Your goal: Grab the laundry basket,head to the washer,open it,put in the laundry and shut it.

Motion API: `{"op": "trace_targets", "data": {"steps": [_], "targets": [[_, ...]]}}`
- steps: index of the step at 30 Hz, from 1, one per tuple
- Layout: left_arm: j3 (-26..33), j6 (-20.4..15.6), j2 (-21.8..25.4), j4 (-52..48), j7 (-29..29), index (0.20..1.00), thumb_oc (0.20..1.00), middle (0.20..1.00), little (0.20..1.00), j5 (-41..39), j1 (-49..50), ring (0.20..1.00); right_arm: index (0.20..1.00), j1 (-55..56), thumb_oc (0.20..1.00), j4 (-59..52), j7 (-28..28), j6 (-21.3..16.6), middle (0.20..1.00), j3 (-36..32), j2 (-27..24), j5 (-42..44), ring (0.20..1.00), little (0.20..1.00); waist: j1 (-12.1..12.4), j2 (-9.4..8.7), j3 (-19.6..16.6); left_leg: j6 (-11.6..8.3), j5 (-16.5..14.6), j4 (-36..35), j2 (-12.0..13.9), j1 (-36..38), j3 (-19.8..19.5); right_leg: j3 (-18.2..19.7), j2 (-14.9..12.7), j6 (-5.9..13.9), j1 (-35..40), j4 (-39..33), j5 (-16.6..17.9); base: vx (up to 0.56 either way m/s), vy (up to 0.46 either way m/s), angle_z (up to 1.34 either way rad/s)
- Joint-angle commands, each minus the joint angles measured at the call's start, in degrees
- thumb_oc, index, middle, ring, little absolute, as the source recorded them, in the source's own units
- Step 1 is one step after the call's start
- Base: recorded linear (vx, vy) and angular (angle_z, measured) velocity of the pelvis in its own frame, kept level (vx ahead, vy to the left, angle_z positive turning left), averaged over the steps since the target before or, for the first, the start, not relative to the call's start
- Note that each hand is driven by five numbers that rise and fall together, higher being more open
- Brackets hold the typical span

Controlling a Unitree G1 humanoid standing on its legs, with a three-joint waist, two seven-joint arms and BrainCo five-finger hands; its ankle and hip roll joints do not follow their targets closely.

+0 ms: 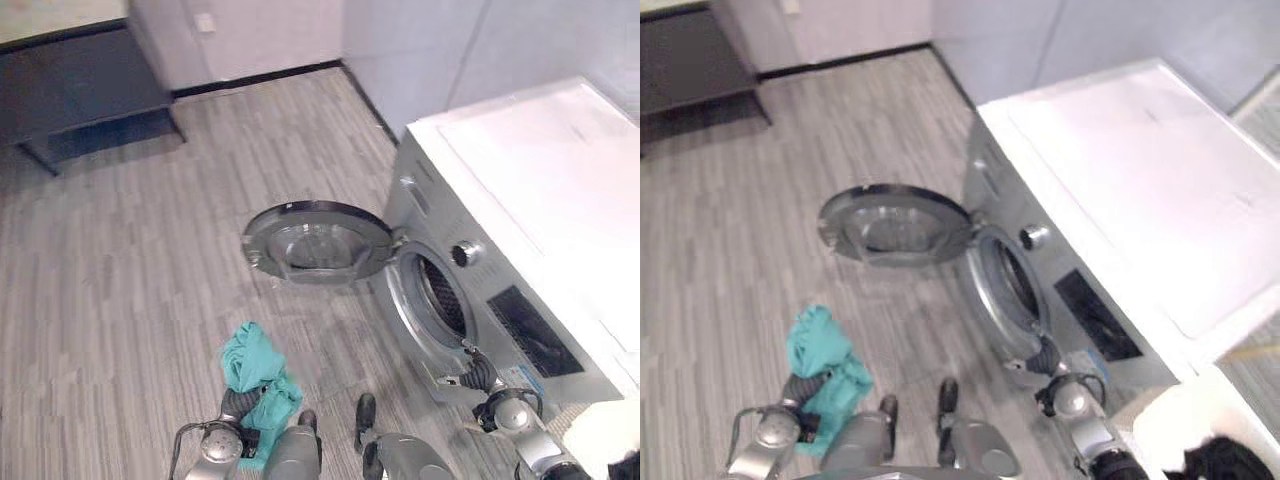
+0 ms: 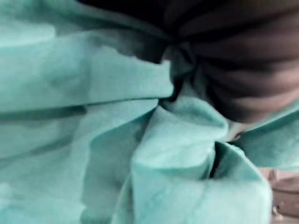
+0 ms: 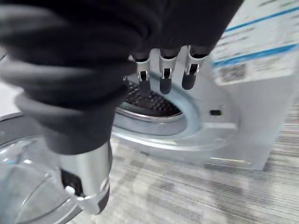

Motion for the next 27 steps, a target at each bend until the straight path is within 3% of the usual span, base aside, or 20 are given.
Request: {"op": "trace_targets", "data": {"steps": [1,3,5,10,12,13,14,16,19,20,22,27], "targets": [[1.17,-2.66,0.59,-2.50,0.54,0.200,0.200,0.200,0.200,0.62,-1.58,0.200,1.000,-0.39,1.000,-0.77,-0.90,-1.55,1.000,0.10,-2.37,1.39,1.000,1.000,0.68,0.72,-0.25,-2.06,0.53,2.67,-0.53,-2.05,-5.57,-1.39,-1.53,6.70,3.12,3.55,-11.90,0.08,0.087,-1.12],[0.77,-2.90,0.72,-2.03,0.79,0.200,0.200,0.200,0.200,0.11,-2.57,0.200,1.000,-1.14,1.000,0.62,-0.84,-1.57,1.000,0.71,-2.41,1.65,1.000,1.000,0.76,0.88,-0.46,-2.29,1.08,3.46,-1.44,-2.70,-9.90,1.47,-1.02,6.91,2.82,4.55,-12.19,0.15,0.167,-1.67],[0.25,-2.88,0.26,-1.02,0.74,0.200,0.200,0.200,0.200,-0.21,-2.88,0.200,1.000,-1.26,1.000,1.75,-0.83,-1.50,1.000,0.65,-2.11,1.80,1.000,1.000,0.46,1.27,-1.11,-1.55,0.55,0.62,-1.09,-0.34,-10.63,3.16,-0.59,7.00,2.64,5.33,-12.67,0.16,0.206,-0.98],[-0.23,-2.74,0.86,-0.80,0.63,0.200,0.200,0.200,0.200,-0.42,-3.34,0.200,1.000,-1.16,1.000,3.25,-0.46,-1.29,1.000,-0.06,-0.40,3.40,1.000,1.000,-0.66,0.75,-1.42,0.37,-0.56,-0.12,-0.25,1.90,-4.53,6.59,-1.94,8.67,0.97,9.04,-12.51,0.10,0.228,-0.90],[0.40,-2.78,1.45,-1.03,0.79,0.200,0.200,0.200,0.200,-0.64,-3.44,0.200,1.000,-1.85,1.000,4.21,-0.24,-1.03,1.000,0.45,0.26,3.26,1.000,1.000,0.04,0.49,-1.00,1.10,-1.37,0.12,0.54,2.49,-1.18,7.57,-1.77,9.31,-0.26,10.71,-12.07,0.00,0.159,-1.09],[1.18,-2.93,1.91,-0.55,1.75,0.200,0.200,0.200,0.200,-1.16,-3.97,0.200,1.000,-2.81,1.000,4.62,-0.26,-1.19,1.000,0.73,1.18,3.26,1.000,1.000,0.98,0.43,-0.60,1.27,-1.84,-0.89,2.20,3.61,2.96,2.16,-3.34,10.23,-2.46,12.63,-11.07,-0.04,0.090,-1.35],[1.18,-2.94,1.91,-0.52,1.76,0.200,0.200,0.200,0.200,-1.16,-3.99,0.200,1.000,-2.82,1.000,4.62,-0.26,-1.19,1.000,0.73,1.19,3.26,1.000,1.000,1.04,0.42,-0.57,1.27,-1.87,-0.92,2.21,3.67,3.01,2.20,-3.33,10.23,-2.49,12.74,-11.14,-0.03,0.063,-1.67],[1.81,-2.79,2.01,-0.38,2.10,0.200,0.200,0.200,0.200,-1.45,-3.98,0.200,1.000,-3.31,1.000,4.89,-0.24,-1.50,1.000,0.78,1.88,3.14,1.000,1.000,1.78,0.18,-0.73,1.07,-2.08,-2.82,3.47,5.83,6.17,-6.55,-5.47,10.51,-3.29,12.75,-10.71,0.03,0.031,-1.33],[3.21,-2.83,1.59,0.32,2.15,0.200,0.200,0.200,0.200,-2.29,-3.56,0.200,1.000,-3.67,1.000,5.68,-0.09,-1.52,1.000,0.52,2.39,3.09,1.000,1.000,2.76,0.25,-1.60,0.88,-2.83,-3.77,5.11,8.49,10.80,-19.30,-7.71,9.36,-3.72,10.35,-10.84,0.08,-0.045,-0.88],[3.20,-2.84,1.56,0.32,2.15,0.200,0.200,0.200,0.200,-2.29,-3.53,0.200,1.000,-3.63,1.000,5.66,-0.08,-1.51,1.000,0.52,2.36,3.09,1.000,1.000,2.86,0.40,-1.37,0.82,-3.09,-3.67,5.28,8.82,10.84,-19.27,-7.55,9.34,-3.38,10.35,-10.96,0.13,-0.130,-0.90],[3.28,-2.74,1.15,0.61,2.22,0.200,0.200,0.200,0.200,-2.05,-3.24,0.200,1.000,-2.22,1.000,5.64,-0.22,-1.54,1.000,-0.01,2.34,3.23,1.000,1.000,2.22,-0.44,-2.16,0.63,-2.99,-3.54,4.89,9.24,10.77,-15.47,-5.14,8.72,-1.64,6.62,-11.17,0.12,-0.132,-0.46],[3.97,-2.58,-0.55,1.08,2.49,0.200,0.200,0.200,0.200,-3.62,-2.77,0.200,1.000,-0.91,1.000,6.05,-1.12,-1.69,1.000,-1.05,1.03,4.40,1.000,1.000,3.16,-0.75,-2.56,-0.29,-2.26,3.97,5.68,6.76,9.68,-13.26,-3.26,6.92,2.58,1.29,-10.04,0.07,-0.119,-0.01]]}}
